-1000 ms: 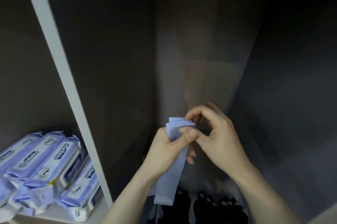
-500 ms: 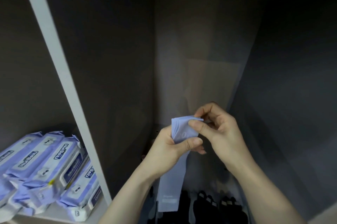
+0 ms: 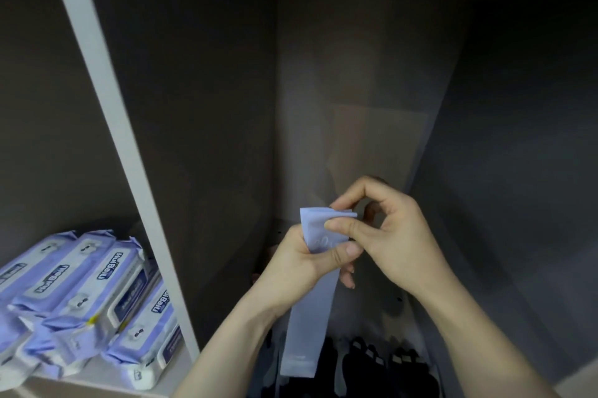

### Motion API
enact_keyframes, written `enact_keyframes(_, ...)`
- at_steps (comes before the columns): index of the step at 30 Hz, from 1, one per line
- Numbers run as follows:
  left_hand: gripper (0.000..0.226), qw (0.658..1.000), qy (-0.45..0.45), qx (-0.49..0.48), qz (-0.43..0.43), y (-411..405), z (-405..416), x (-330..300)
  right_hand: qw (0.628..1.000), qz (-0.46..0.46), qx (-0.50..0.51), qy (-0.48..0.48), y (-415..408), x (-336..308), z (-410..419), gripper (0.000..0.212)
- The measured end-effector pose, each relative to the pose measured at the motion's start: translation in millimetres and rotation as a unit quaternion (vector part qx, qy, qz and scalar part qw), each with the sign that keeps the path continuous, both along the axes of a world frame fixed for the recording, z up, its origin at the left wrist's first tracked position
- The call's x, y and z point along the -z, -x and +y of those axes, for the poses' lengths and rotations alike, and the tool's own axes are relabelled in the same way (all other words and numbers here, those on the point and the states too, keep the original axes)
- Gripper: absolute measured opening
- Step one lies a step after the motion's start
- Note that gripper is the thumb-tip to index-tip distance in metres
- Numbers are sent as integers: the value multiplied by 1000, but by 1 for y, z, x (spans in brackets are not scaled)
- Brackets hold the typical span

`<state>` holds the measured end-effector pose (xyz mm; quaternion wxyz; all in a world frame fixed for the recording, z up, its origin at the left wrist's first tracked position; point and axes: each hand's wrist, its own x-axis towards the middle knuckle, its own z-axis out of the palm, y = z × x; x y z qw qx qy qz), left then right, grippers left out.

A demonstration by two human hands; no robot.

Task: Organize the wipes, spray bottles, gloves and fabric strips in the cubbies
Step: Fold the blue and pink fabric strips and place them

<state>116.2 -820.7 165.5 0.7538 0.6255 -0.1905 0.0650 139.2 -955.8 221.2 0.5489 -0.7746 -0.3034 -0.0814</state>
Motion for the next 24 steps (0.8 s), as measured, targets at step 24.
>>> enact_keyframes(24,7,995,-25,90,40,7,-11,1,982,-45,22,182,14,-14,-17,7)
